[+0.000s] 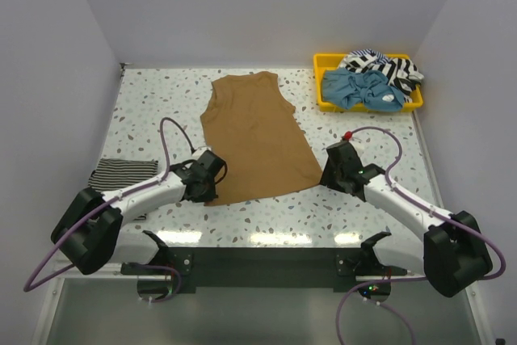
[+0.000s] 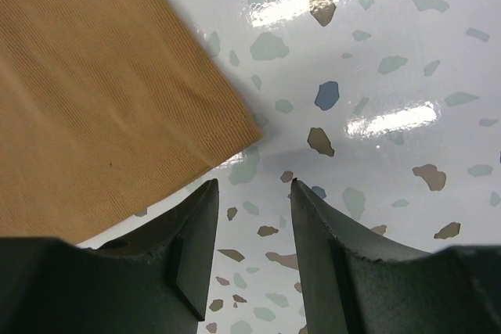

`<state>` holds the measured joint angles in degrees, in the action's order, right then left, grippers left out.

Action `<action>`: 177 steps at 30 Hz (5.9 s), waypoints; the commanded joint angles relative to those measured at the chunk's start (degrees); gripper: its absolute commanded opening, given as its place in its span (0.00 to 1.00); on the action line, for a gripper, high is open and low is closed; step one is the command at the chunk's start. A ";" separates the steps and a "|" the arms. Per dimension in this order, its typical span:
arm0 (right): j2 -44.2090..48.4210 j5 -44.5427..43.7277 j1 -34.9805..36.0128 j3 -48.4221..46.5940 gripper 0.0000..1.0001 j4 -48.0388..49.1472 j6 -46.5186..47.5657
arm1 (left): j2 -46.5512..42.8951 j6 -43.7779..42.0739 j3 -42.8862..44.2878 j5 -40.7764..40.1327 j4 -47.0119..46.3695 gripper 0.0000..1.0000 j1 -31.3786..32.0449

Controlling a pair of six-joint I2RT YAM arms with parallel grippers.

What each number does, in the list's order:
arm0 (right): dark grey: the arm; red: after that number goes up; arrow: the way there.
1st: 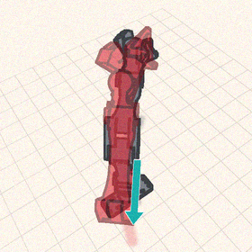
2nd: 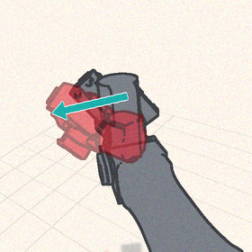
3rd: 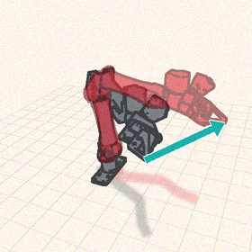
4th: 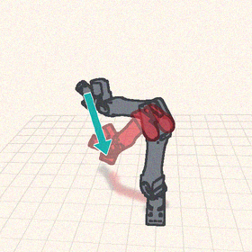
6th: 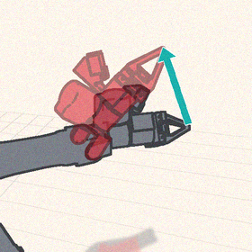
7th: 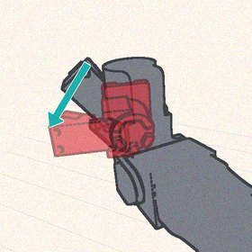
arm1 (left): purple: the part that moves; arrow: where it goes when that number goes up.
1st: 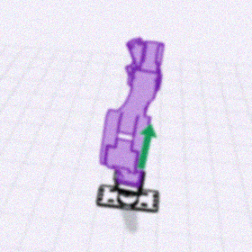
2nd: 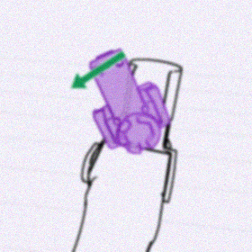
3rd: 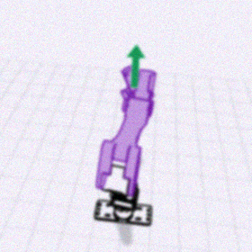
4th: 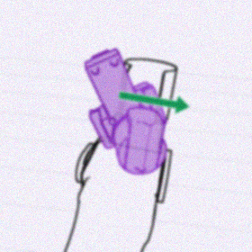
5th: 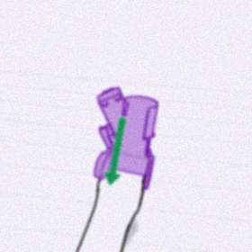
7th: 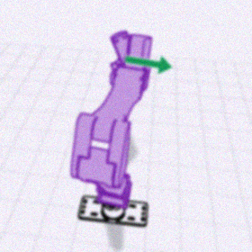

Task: Fold and stack the tank tops
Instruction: Flatten the tank top out

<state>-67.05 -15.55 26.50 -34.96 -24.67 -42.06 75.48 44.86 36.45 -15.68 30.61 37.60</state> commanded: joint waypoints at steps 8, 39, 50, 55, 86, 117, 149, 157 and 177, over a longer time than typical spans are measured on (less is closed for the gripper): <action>-0.10 -0.80 -0.13 1.65 0.48 2.16 -0.83 | -4.90 -0.83 12.67 -1.20 6.47 0.00 0.19; -0.89 -1.42 -0.13 4.37 0.40 8.58 -3.46 | -14.40 7.34 34.65 -0.93 11.49 0.00 -0.69; -3.79 16.85 -0.05 8.14 0.48 22.60 -8.90 | -6.76 4.53 54.51 2.85 6.39 0.00 -0.69; -5.55 19.70 4.68 14.30 0.53 35.37 -17.16 | -6.14 4.53 54.78 3.46 5.08 0.00 -0.69; -59.86 -4.48 33.09 3.14 0.60 111.14 -49.34 | 4.76 8.14 70.60 -6.73 0.68 0.00 3.79; -22.54 -16.62 26.94 38.04 0.68 104.68 -44.86 | 6.62 6.99 63.66 -19.66 0.25 0.00 6.21; -24.95 -10.91 29.75 -22.60 0.27 7.88 -11.46 | -13.35 7.17 4.33 1.71 -10.48 0.00 -31.45; -27.61 -10.99 29.22 -21.99 0.30 8.41 -7.33 | -12.73 6.38 5.04 4.52 -11.19 0.00 -32.07; -31.74 -9.76 28.69 -26.12 0.34 10.34 2.16 | -11.15 5.33 4.95 7.07 -12.77 0.00 -32.60</action>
<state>-97.93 -25.34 55.42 -58.87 -14.41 -42.33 64.14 51.42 40.99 -9.61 20.58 5.63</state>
